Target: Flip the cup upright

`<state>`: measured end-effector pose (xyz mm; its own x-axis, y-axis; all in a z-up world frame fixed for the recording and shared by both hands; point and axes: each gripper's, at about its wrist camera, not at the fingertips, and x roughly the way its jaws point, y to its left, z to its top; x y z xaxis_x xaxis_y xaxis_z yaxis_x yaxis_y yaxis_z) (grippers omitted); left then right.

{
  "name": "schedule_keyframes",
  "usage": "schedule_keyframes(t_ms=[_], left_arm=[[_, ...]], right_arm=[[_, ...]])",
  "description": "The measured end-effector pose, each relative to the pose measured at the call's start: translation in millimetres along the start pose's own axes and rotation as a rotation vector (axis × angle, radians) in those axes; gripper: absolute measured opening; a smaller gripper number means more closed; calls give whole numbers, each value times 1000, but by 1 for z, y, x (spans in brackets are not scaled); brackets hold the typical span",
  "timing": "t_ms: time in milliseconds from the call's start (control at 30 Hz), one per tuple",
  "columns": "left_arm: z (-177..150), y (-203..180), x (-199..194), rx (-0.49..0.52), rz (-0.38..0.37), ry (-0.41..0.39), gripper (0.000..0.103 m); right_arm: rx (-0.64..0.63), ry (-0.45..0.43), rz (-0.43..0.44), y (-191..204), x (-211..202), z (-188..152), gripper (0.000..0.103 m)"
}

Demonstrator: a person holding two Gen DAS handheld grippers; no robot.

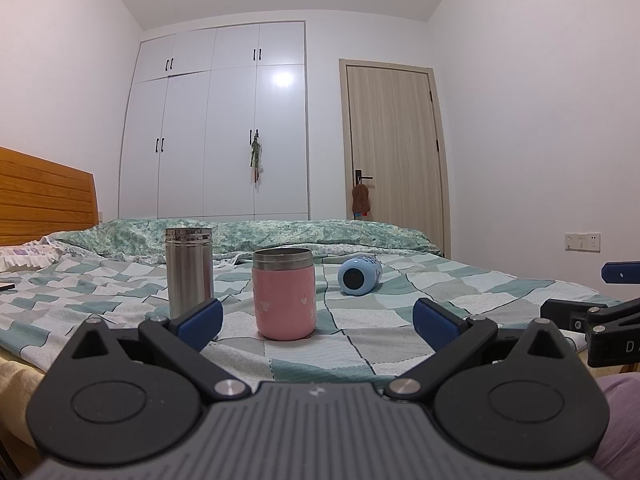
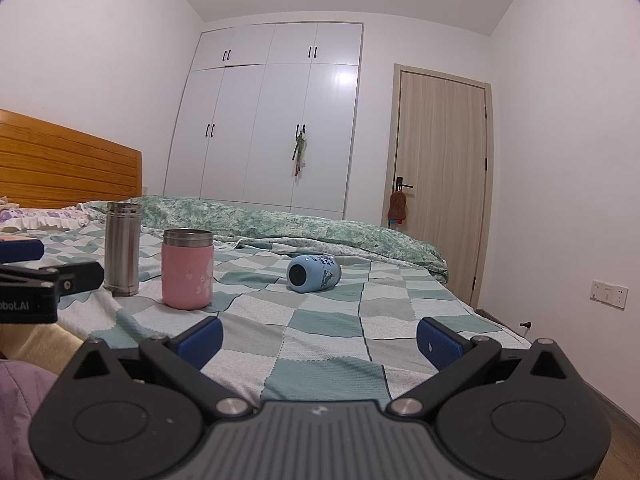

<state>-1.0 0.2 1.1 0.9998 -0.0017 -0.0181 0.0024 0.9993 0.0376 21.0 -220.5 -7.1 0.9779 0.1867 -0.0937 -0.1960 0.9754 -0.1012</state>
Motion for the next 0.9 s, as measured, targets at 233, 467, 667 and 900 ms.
schedule_keyframes(t_ms=[233,467,667,900], left_arm=[[1,0,-1,0,0,0,103],[0,0,-2,0,-5,-2,103],[0,0,-2,0,-4,-2,103],[0,0,-2,-1,-5,-2,103]], right_arm=[[0,0,0,0,0,0,103],[0,0,0,0,0,0,103],[0,0,0,0,0,0,103],[0,0,0,0,1,0,103]])
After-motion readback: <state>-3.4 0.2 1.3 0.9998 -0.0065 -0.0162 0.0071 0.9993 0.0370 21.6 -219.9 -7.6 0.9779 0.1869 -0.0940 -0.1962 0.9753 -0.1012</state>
